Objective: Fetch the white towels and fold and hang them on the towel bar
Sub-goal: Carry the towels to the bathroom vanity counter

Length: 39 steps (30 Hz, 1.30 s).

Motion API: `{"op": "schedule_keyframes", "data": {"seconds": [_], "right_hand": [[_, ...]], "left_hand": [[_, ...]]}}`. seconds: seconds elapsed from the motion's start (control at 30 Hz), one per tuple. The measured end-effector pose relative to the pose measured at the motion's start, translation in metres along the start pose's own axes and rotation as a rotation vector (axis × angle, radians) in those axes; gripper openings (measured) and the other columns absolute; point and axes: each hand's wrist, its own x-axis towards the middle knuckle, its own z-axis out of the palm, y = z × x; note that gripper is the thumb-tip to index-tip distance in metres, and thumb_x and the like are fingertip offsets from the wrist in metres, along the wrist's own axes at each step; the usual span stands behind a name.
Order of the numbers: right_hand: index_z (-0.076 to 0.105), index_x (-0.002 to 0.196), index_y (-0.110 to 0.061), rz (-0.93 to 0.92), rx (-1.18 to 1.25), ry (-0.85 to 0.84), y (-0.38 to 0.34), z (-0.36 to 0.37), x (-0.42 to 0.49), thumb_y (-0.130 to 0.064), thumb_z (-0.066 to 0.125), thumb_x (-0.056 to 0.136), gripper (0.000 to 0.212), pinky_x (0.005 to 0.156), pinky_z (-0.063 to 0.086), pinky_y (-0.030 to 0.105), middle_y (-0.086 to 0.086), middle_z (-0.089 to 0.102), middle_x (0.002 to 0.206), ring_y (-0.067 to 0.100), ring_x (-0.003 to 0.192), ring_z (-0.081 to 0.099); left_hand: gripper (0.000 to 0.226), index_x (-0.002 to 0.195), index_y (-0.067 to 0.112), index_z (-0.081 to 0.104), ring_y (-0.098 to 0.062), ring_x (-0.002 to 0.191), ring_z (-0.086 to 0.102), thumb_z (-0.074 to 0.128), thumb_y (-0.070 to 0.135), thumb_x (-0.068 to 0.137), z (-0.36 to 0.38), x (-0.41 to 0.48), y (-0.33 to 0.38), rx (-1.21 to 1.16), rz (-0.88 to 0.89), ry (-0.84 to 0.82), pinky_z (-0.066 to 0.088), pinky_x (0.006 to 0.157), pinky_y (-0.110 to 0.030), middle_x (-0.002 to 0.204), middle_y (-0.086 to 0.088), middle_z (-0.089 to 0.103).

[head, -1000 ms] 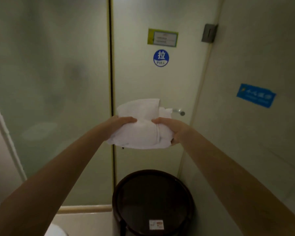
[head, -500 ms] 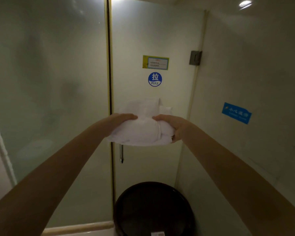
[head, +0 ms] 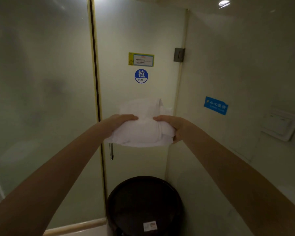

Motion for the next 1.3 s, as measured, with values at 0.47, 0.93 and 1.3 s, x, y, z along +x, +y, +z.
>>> {"op": "schedule_keyframes", "data": {"seconds": [0.47,0.93,1.3], "right_hand": [[0.064,0.117,-0.024,-0.020,0.185,0.275,-0.005,-0.106,-0.040,-0.040,0.090,0.028,0.093,0.097,0.047,0.044,0.001,0.069,0.116,0.026,0.106,0.063],[0.069,0.104,-0.016,-0.012,0.327,0.824,0.014,-0.160,-0.182,-0.037,0.083,0.034,0.075,0.082,0.054,0.043,0.007,0.072,0.103,0.026,0.095,0.067],[0.070,0.086,-0.021,0.067,0.396,1.253,0.043,-0.106,-0.318,-0.035,0.080,0.053,0.037,0.075,0.055,0.043,0.005,0.071,0.087,0.023,0.080,0.065]], "left_hand": [[0.075,0.117,0.014,0.064,-0.029,0.100,0.066,0.082,0.048,0.053,0.096,0.033,0.084,0.088,0.157,-0.339,0.052,0.090,-0.043,0.111,-0.012,0.069],[0.034,0.104,0.019,0.066,-0.018,0.090,0.067,0.070,0.041,0.078,0.217,0.019,0.148,0.127,0.346,-0.944,0.052,0.070,-0.026,0.103,-0.003,0.072],[0.028,0.092,0.017,0.072,-0.018,0.078,0.071,0.069,0.042,0.079,0.259,-0.079,0.154,0.184,0.441,-1.382,0.056,0.071,-0.025,0.092,-0.005,0.075]]}}
